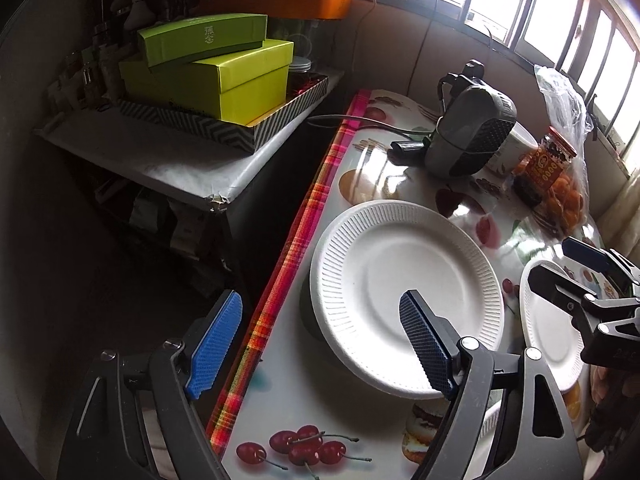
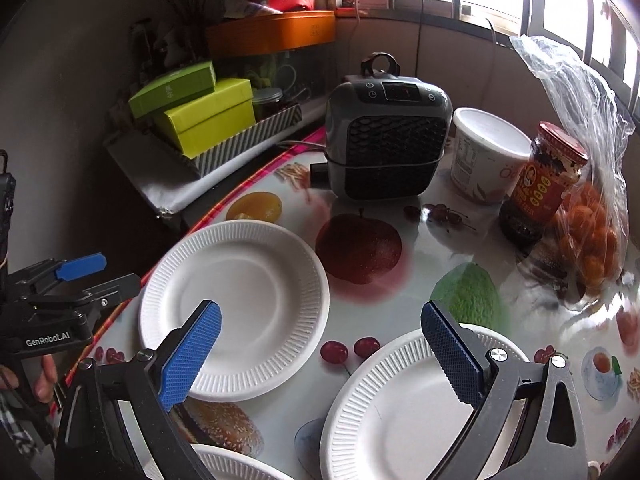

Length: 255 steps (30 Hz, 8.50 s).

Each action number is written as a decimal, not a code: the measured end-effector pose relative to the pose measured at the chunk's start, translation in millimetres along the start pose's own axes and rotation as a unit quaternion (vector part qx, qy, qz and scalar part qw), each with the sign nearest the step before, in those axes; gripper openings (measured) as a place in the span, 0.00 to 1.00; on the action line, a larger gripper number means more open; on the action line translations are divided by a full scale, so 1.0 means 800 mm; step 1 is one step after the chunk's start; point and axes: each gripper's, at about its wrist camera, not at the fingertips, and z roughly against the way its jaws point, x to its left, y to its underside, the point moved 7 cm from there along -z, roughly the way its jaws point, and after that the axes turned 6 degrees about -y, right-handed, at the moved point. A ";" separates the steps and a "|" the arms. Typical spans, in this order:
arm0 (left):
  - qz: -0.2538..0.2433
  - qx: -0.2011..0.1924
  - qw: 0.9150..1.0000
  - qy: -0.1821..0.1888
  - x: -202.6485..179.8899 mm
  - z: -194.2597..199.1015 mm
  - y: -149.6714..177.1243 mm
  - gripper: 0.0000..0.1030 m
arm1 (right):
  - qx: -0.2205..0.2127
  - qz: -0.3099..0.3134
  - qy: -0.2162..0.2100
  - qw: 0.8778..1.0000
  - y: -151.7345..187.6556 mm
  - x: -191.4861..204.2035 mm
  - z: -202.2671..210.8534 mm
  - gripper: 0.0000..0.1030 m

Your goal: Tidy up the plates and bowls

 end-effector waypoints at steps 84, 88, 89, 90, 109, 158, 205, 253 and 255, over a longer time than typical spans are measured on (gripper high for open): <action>0.020 0.057 0.998 0.031 -0.005 -0.026 0.004 0.22 | 0.075 -0.073 -0.045 0.993 0.017 -0.013 -0.044 0.18; 0.019 0.053 0.998 0.033 -0.006 -0.016 0.006 0.22 | 0.075 -0.069 -0.045 0.994 0.021 -0.009 -0.033 0.18; 0.019 0.053 0.998 0.033 -0.006 -0.014 0.007 0.22 | 0.074 -0.068 -0.044 0.994 0.021 -0.007 -0.030 0.18; 0.018 0.052 0.998 0.033 -0.006 -0.011 0.007 0.22 | 0.073 -0.068 -0.044 0.994 0.022 -0.006 -0.027 0.18; 0.003 0.041 0.998 0.046 -0.024 0.038 0.036 0.22 | 0.057 -0.073 -0.035 0.995 0.054 0.005 0.039 0.18; -0.063 0.085 0.992 0.074 -0.096 0.089 0.161 0.22 | 0.089 -0.118 -0.014 0.989 0.208 -0.003 0.141 0.19; -0.080 0.100 0.990 0.054 -0.100 0.080 0.183 0.22 | 0.109 -0.097 0.019 0.989 0.234 0.005 0.125 0.21; -0.085 0.068 0.990 0.085 -0.200 0.050 0.070 0.33 | 0.058 -0.120 0.042 0.990 0.135 -0.169 0.149 0.59; -0.086 0.066 0.991 0.077 -0.203 0.044 0.065 0.33 | 0.060 -0.124 0.032 0.990 0.130 -0.177 0.143 0.59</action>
